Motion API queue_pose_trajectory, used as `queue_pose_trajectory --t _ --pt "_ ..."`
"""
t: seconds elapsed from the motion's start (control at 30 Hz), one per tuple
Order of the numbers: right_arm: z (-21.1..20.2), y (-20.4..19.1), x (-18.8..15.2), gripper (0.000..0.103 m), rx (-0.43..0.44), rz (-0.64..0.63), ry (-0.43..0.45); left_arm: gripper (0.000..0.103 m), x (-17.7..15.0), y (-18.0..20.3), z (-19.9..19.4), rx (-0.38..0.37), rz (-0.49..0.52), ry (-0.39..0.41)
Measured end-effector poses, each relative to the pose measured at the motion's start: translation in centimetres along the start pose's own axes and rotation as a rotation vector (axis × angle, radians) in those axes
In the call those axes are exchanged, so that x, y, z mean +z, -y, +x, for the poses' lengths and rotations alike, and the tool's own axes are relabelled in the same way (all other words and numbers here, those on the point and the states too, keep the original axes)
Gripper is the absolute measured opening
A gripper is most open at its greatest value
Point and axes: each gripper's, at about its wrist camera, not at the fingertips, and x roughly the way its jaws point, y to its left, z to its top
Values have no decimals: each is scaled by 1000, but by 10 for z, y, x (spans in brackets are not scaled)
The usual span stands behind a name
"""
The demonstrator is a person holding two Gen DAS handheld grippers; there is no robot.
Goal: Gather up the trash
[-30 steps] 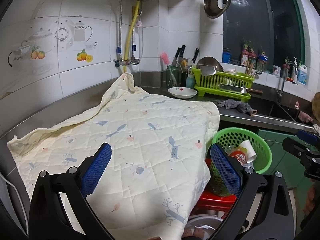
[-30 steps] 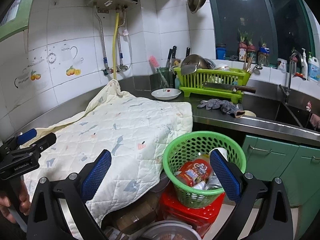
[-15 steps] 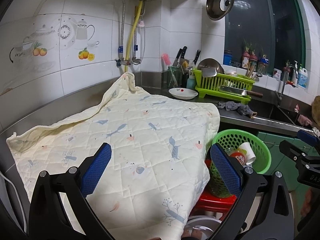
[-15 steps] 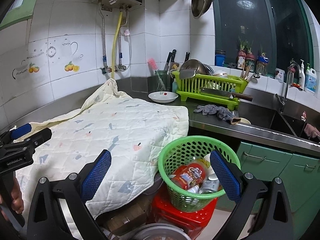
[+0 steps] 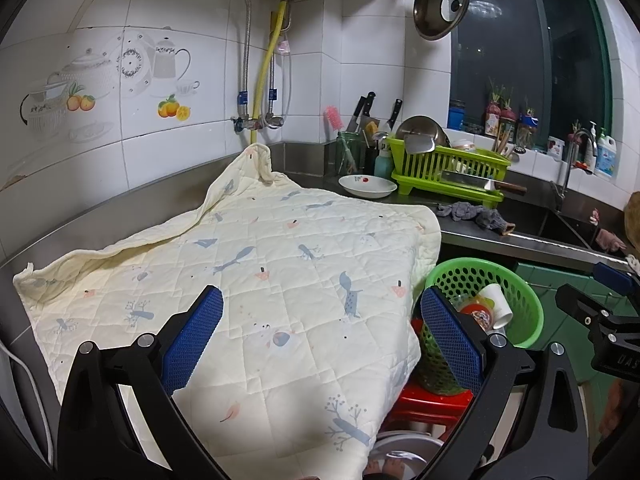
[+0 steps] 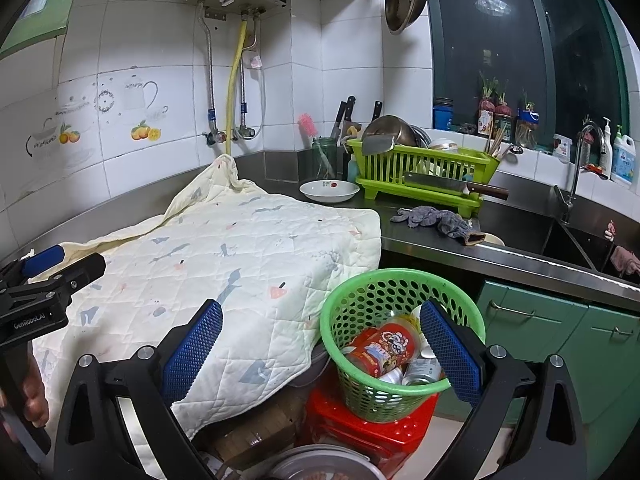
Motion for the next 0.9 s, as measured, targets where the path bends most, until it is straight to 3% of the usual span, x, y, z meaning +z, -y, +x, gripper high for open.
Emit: queue_pose_trajectory --t 0.9 --pt "5 -7 -3 96 11 -2 -4 98 -1 -1 1 5 1 0"
